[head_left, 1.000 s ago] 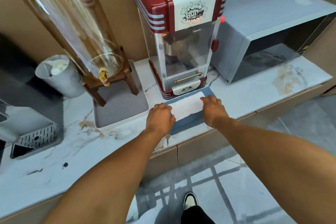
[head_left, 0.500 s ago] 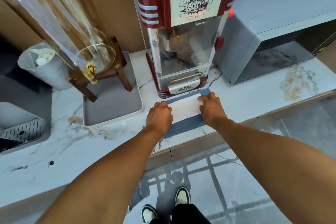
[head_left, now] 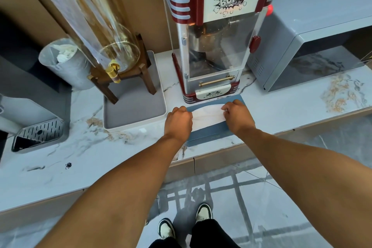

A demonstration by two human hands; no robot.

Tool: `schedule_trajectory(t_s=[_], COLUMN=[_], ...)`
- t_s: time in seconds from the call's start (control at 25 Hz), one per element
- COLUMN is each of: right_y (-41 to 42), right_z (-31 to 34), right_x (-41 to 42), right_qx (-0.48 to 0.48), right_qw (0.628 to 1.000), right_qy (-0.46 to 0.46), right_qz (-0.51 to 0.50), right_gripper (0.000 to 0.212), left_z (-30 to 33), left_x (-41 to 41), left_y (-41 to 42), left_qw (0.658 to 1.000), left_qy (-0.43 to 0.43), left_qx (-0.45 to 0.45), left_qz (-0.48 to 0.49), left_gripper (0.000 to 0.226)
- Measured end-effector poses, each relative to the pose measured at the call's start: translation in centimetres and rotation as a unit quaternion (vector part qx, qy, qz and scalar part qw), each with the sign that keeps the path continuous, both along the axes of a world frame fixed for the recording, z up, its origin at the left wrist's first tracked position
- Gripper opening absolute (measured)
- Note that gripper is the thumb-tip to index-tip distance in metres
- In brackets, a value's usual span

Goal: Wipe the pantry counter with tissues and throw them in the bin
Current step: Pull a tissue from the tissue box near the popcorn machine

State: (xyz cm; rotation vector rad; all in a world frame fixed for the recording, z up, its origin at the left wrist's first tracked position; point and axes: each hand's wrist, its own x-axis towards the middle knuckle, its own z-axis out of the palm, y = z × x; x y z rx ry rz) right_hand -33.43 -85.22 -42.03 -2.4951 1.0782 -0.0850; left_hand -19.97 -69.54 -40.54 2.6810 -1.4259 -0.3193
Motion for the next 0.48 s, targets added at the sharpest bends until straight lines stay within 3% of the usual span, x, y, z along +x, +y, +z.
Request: schedule_trajectory(t_s=[0.24, 0.48], right_y=[4.2, 12.6], right_z=[1.9, 2.6], right_x=[4.0, 9.9], right_qx=[-0.01, 0.023], right_qw=[0.997, 0.996], right_qy=[0.01, -0.023], right_qz=[0.073, 0.078], right_gripper=[0.03, 0.025], left_z=[1.0, 1.8], left_x=[2.5, 7.4], left_y=[5.1, 14.2], left_qw=[0.998, 0.992], left_qy=[-0.015, -0.02], left_qx=[-0.016, -0.039], left_qz=[0.06, 0.116], left_gripper=[0.023, 0.024])
